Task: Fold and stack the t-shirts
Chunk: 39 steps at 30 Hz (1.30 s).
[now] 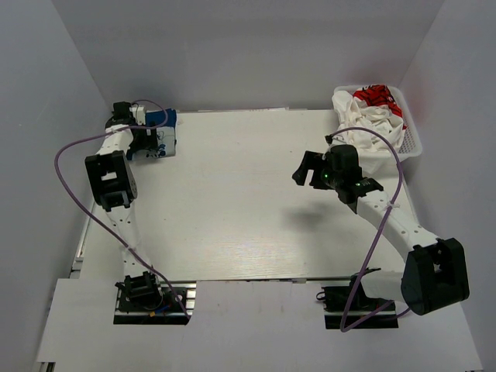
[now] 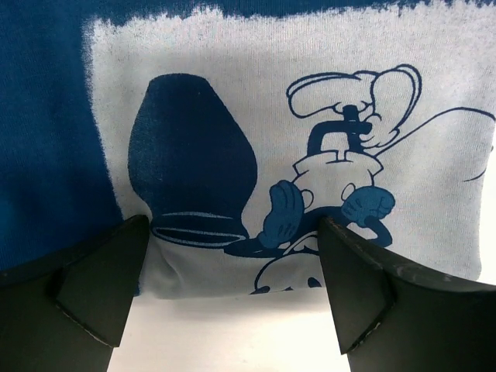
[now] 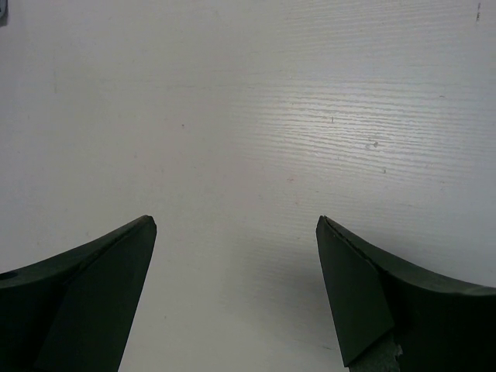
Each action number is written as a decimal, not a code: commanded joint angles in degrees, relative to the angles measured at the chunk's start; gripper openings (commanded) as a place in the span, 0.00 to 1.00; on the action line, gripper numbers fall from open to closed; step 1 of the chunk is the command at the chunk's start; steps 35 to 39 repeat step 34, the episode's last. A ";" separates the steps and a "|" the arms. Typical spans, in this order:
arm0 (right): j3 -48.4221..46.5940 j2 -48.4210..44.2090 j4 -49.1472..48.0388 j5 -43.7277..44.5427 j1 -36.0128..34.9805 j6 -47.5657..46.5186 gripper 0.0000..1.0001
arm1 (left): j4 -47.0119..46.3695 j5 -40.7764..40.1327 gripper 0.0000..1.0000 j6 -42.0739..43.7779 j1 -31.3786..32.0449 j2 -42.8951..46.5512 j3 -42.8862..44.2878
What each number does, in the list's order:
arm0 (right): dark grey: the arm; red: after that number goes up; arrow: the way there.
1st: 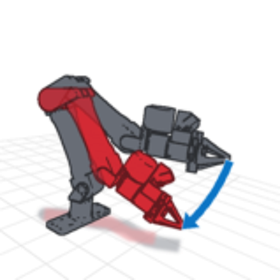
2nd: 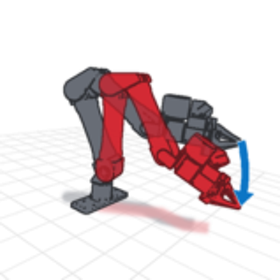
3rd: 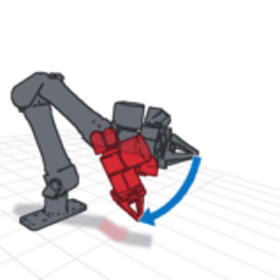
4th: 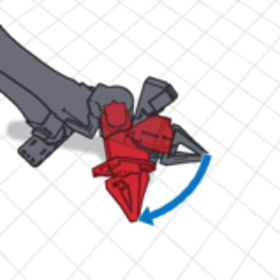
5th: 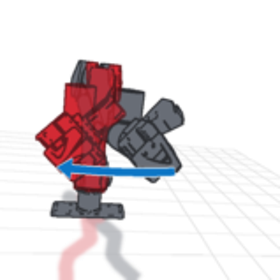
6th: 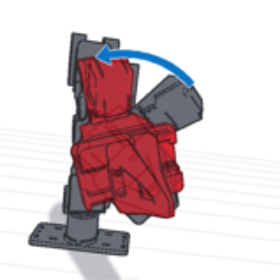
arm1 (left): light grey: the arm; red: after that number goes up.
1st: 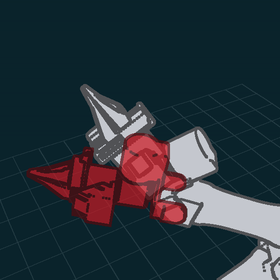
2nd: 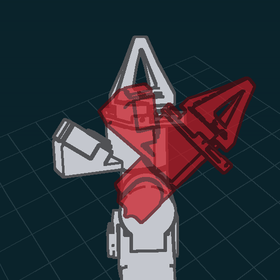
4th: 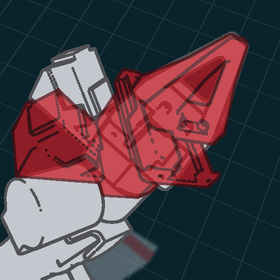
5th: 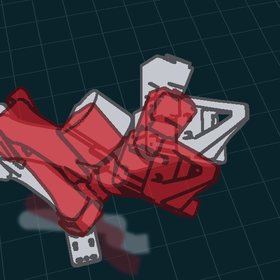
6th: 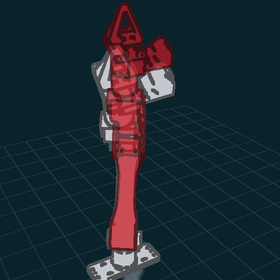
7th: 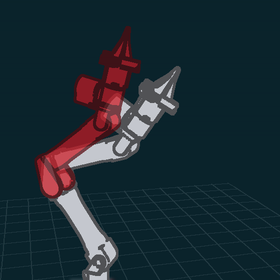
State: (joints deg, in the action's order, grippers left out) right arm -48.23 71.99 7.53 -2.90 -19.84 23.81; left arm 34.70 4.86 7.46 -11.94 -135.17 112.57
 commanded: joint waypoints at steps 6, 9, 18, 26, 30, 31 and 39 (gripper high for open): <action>-3.27 -0.35 -0.50 1.31 0.32 -3.42 0.90 | 1.33 -1.61 1.00 2.03 -0.80 3.94 2.56; -3.19 -0.88 -1.20 1.05 0.24 -3.51 0.90 | 3.61 1.01 1.00 2.03 -0.10 8.94 1.95; 1.46 -2.55 -15.78 -6.33 0.32 0.17 0.90 | -5.93 12.18 1.00 -21.76 3.68 37.67 -17.44; 5.50 -3.52 -14.82 -5.37 0.24 2.90 0.90 | -12.03 0.07 1.00 -36.90 15.28 66.42 -53.22; 9.46 -5.45 -17.54 -5.45 0.32 4.40 0.90 | -9.75 -3.62 1.00 -38.31 16.95 77.15 -62.20; 10.51 -5.89 -19.20 -5.19 0.15 4.75 0.90 | -8.17 -6.94 1.00 -38.31 16.95 78.30 -62.21; 12.36 -7.55 -22.11 -5.54 0.24 5.10 0.90 | -4.55 -8.12 1.00 -39.63 18.00 79.45 -60.55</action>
